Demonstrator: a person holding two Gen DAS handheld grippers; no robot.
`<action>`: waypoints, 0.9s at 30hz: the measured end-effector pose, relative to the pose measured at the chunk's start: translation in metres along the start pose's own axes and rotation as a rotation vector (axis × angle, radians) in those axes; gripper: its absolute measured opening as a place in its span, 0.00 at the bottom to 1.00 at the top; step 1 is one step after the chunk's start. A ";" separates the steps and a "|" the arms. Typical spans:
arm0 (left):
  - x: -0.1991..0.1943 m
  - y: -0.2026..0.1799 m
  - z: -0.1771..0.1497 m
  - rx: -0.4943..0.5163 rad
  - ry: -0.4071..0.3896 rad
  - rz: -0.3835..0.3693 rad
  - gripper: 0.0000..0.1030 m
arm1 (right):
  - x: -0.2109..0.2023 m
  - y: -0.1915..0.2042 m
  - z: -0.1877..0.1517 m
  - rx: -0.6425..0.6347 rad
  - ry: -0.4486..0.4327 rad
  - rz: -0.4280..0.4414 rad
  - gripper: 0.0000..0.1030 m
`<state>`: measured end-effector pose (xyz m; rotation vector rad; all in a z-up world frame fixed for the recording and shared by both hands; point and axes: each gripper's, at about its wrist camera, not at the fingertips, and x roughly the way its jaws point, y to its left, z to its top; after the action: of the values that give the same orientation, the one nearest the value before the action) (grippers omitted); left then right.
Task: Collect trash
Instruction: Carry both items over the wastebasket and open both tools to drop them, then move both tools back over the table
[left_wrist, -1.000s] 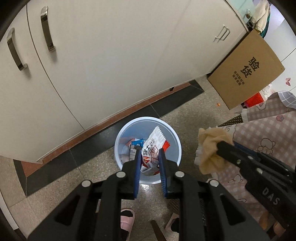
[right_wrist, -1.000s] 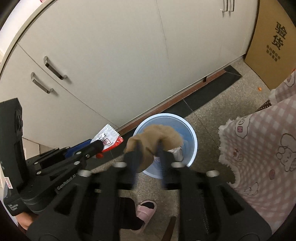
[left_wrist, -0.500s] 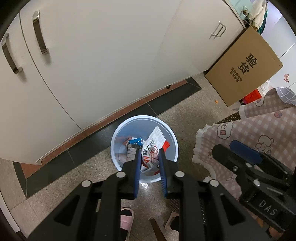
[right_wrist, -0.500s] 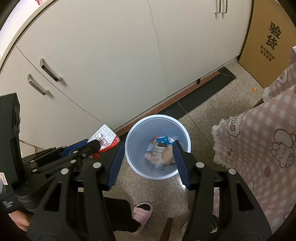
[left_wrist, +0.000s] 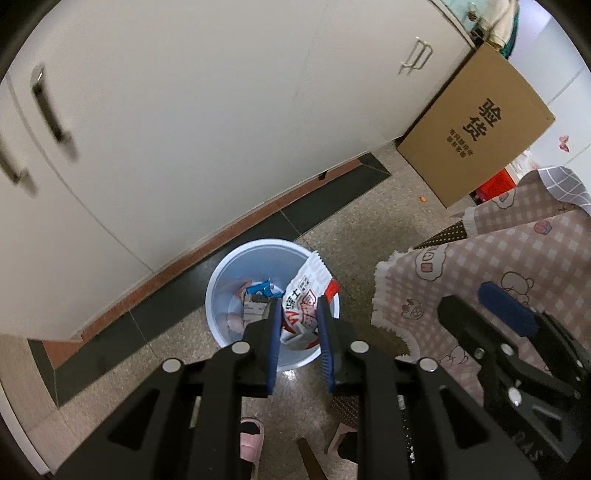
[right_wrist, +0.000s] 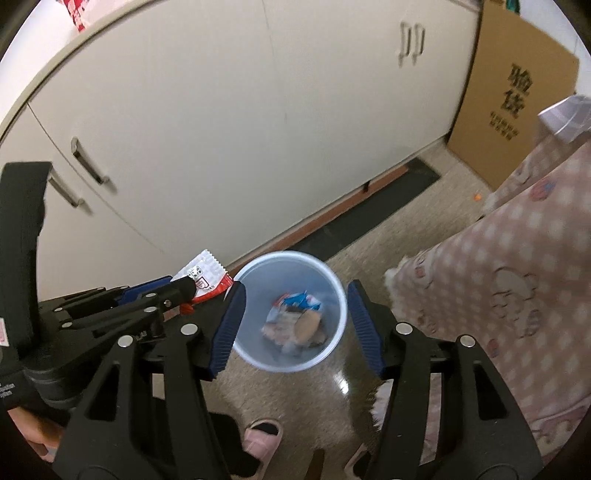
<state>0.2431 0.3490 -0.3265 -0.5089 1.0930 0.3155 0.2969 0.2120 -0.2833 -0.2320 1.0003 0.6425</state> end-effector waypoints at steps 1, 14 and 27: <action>-0.002 -0.003 0.002 0.008 -0.004 0.003 0.18 | -0.004 -0.001 0.001 -0.002 -0.016 -0.007 0.56; -0.032 -0.018 0.013 -0.021 -0.068 0.007 0.59 | -0.043 -0.018 0.002 0.036 -0.136 -0.045 0.59; -0.105 -0.050 0.005 0.020 -0.196 -0.014 0.62 | -0.118 -0.032 0.001 0.071 -0.258 0.002 0.59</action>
<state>0.2252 0.3102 -0.2183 -0.4579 0.9013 0.3352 0.2724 0.1404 -0.1869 -0.0825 0.7733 0.6203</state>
